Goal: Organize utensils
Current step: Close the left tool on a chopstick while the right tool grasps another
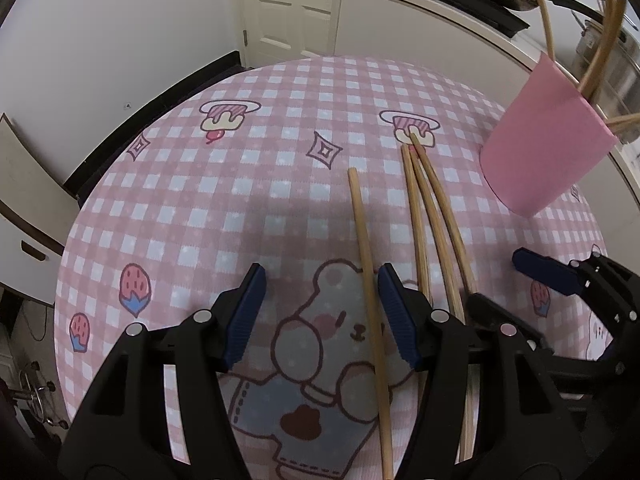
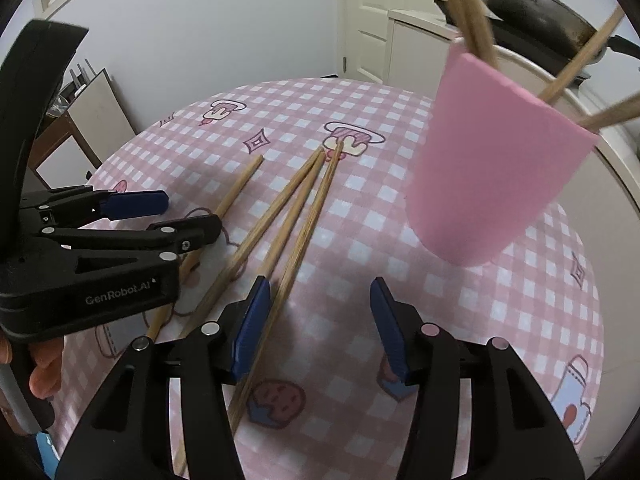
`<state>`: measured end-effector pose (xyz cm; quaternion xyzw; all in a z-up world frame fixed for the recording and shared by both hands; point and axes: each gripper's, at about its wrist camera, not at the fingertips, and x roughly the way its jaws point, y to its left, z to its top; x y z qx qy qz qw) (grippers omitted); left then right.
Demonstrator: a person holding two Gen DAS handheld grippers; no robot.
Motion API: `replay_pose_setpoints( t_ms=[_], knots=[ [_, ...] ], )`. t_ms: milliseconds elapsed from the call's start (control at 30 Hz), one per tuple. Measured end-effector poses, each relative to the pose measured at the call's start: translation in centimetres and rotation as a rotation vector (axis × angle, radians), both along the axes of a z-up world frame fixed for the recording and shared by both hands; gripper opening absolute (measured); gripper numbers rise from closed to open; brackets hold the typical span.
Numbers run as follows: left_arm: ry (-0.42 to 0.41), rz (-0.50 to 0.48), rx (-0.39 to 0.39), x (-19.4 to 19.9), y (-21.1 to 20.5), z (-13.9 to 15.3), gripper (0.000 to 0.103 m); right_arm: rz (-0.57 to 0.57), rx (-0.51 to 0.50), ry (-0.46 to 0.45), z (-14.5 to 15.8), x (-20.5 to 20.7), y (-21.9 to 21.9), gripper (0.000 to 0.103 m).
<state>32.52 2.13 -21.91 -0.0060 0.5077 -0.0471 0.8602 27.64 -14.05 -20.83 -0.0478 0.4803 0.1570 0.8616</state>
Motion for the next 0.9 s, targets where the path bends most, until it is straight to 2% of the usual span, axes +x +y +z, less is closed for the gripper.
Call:
replay_pose_setpoints(
  t_ms=[67,133,233,367,467,500,567,633,767,900],
  knots=[
    [0.003,0.001,0.003,0.7,0.0,0.0,0.058,0.001,-0.015,-0.005,-0.1,0.4,0.4,0.049],
    [0.004,0.003,0.017,1.1,-0.1,0.0,0.048,-0.005,-0.014,-0.009,-0.2,1.1,0.5,0.048],
    [0.009,0.008,0.010,1.9,0.0,0.1,0.040,-0.004,-0.001,-0.004,-0.2,2.1,0.5,0.044],
    [0.009,0.006,0.023,2.8,-0.2,0.1,0.036,-0.007,0.003,0.002,-0.2,3.5,0.7,0.038],
    [0.002,-0.002,0.033,3.3,-0.7,0.1,0.029,-0.010,0.007,0.002,-0.2,4.3,1.0,0.026],
    [0.001,-0.004,0.032,3.5,-0.9,0.2,0.025,-0.009,0.009,0.002,-0.2,4.5,1.0,0.018],
    [-0.003,-0.009,0.023,3.5,-1.0,0.1,0.015,-0.003,0.020,0.004,-0.2,4.8,1.1,0.009],
    [-0.007,-0.010,0.011,3.5,-1.1,0.1,0.008,-0.002,0.029,0.005,-0.2,4.9,1.2,0.008],
    [-0.002,-0.015,-0.030,3.1,-0.8,0.2,0.007,-0.002,0.068,-0.001,0.1,4.4,0.8,0.005],
    [-0.026,-0.020,-0.078,1.8,-0.4,1.7,0.006,0.012,0.112,-0.022,1.6,2.9,0.4,0.005]
  ],
)
